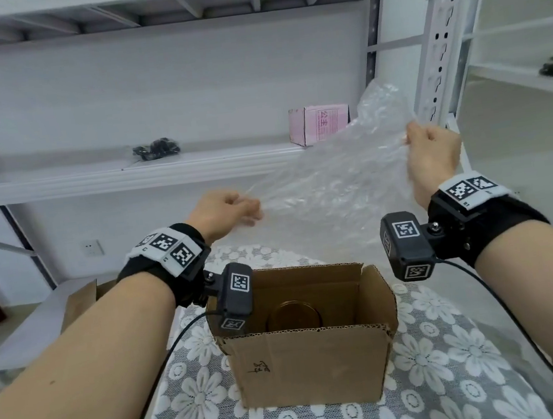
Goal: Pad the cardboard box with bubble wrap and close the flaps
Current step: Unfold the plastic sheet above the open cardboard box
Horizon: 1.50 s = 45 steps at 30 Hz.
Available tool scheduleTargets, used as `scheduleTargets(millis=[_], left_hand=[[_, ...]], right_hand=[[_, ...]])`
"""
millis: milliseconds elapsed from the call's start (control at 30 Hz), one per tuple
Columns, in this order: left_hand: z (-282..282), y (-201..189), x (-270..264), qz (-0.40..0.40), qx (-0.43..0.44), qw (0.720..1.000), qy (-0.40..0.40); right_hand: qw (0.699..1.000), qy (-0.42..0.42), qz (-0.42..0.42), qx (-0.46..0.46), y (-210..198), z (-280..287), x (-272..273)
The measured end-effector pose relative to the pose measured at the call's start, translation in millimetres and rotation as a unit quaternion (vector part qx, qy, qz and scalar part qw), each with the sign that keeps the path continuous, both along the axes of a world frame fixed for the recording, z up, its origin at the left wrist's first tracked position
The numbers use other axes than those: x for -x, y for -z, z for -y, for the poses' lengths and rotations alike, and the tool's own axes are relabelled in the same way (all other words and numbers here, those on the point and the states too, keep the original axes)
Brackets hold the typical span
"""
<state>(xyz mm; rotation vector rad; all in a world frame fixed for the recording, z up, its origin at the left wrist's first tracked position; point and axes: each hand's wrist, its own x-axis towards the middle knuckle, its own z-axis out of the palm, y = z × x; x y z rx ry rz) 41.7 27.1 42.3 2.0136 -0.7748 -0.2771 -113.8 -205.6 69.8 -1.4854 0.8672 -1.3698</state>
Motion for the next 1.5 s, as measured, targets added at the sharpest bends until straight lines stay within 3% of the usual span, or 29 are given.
scheduleTargets(millis=[67, 133, 167, 200, 267, 300, 367, 433, 600, 700, 800, 867, 967, 1167, 1333, 1500], left_hand=[[2.9, -1.2, 1.5, -0.055, 0.075, 0.996, -0.010], [7.7, -2.7, 3.6, -0.041, 0.102, 0.994, -0.027], [10.4, -3.4, 5.2, -0.019, 0.104, 0.994, -0.035], [13.4, -4.0, 7.3, 0.004, 0.107, 0.993, -0.040], [21.6, -5.6, 11.2, 0.034, 0.110, 0.993, -0.035], [25.5, -7.2, 14.3, 0.043, 0.109, 0.993, -0.023], [31.9, -11.6, 22.9, 0.065, 0.099, 0.993, 0.009], [32.7, -14.9, 27.9, 0.054, 0.081, 0.994, 0.046], [19.6, -12.2, 20.5, -0.004, -0.126, 0.985, 0.116], [16.8, -6.5, 15.6, -0.092, -0.027, 0.990, 0.107], [17.7, -4.2, 14.2, -0.210, 0.132, 0.963, 0.107], [21.7, -4.1, 13.7, -0.205, 0.155, 0.961, 0.102], [29.9, -3.8, 18.9, -0.196, 0.104, 0.969, 0.113], [36.5, 1.1, 22.3, -0.249, 0.119, 0.953, 0.125], [36.1, 7.6, 22.8, -0.213, 0.050, 0.968, 0.121], [34.2, 9.2, 21.5, -0.251, 0.021, 0.959, 0.128]], right_hand=[[0.994, 0.034, -0.097, 0.048, 0.3, -0.5, 1.4], [0.954, 0.099, -0.225, 0.174, -1.5, -9.3, 1.4], [0.924, 0.111, -0.246, 0.272, -2.5, -16.9, 0.4], [0.891, 0.094, -0.237, 0.377, -5.5, -27.3, -1.4], [0.810, -0.022, -0.267, 0.522, -7.7, -45.0, -8.0], [0.777, -0.084, -0.311, 0.541, -6.6, -51.2, -12.4], [0.747, -0.149, -0.409, 0.502, -4.0, -62.9, -20.0], [0.762, -0.154, -0.424, 0.465, -1.8, -61.5, -26.5], [0.881, -0.184, -0.282, 0.333, -0.3, -38.5, -23.8], [0.928, -0.186, -0.206, 0.249, -3.6, -30.3, -17.6], [0.959, -0.188, -0.145, 0.156, -5.2, -24.5, -15.2], [0.964, -0.217, -0.112, 0.105, -6.3, -23.2, -13.8], [0.956, -0.263, -0.103, 0.080, -9.1, -24.1, -11.4], [0.979, -0.131, -0.107, 0.113, -5.8, -9.1, -11.5], [0.982, -0.118, -0.109, 0.101, 4.1, -0.1, -8.9], [0.986, -0.090, -0.113, 0.079, 4.7, 0.7, -7.0]])
